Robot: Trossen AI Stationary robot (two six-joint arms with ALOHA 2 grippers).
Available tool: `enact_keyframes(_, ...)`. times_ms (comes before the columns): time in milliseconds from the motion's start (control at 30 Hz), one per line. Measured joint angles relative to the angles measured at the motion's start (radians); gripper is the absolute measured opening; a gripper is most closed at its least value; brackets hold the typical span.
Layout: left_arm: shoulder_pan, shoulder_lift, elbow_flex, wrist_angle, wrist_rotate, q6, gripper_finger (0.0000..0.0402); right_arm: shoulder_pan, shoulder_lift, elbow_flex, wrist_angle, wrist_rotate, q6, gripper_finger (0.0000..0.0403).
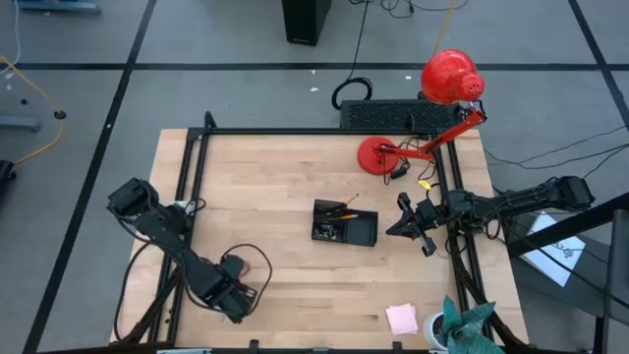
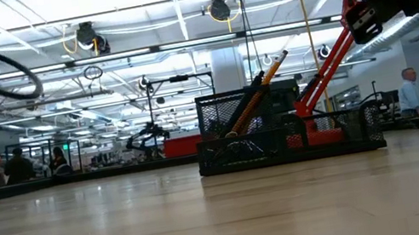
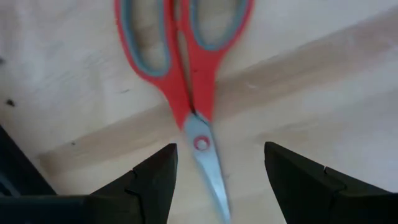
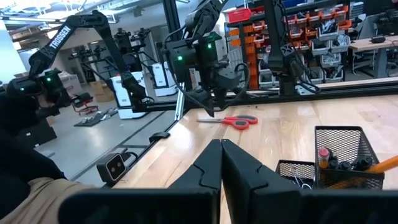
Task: Pick and place office supplies into organizer
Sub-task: Put the red scissors into the desk organizer
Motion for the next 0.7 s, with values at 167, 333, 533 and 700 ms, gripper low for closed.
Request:
enact_keyframes(167, 0.023, 0.001, 0.0, -0.054, -0.084, 0.046, 0.0246, 0.0, 0.0, 0.0, 0.005, 0.0, 0.0, 0.0)
enact_keyframes(333, 0.08, 0.001, 0.0, -0.083, -0.12, 0.16, 0.0246, 0.0, 0.0, 0.0, 0.01, 0.0, 0.0, 0.0)
enact_keyframes(533, 0.152, 0.023, 0.001, -0.101, -0.122, 0.253, 0.0246, 0.0, 0.0, 0.0, 0.015, 0.0, 0.0, 0.0)
enact_keyframes(700, 0.183, 0.074, -0.01, -0.085, -0.074, 0.309, 0.0246, 0.0, 0.0, 0.0, 0.011, -0.001, 0.003, 0.0)
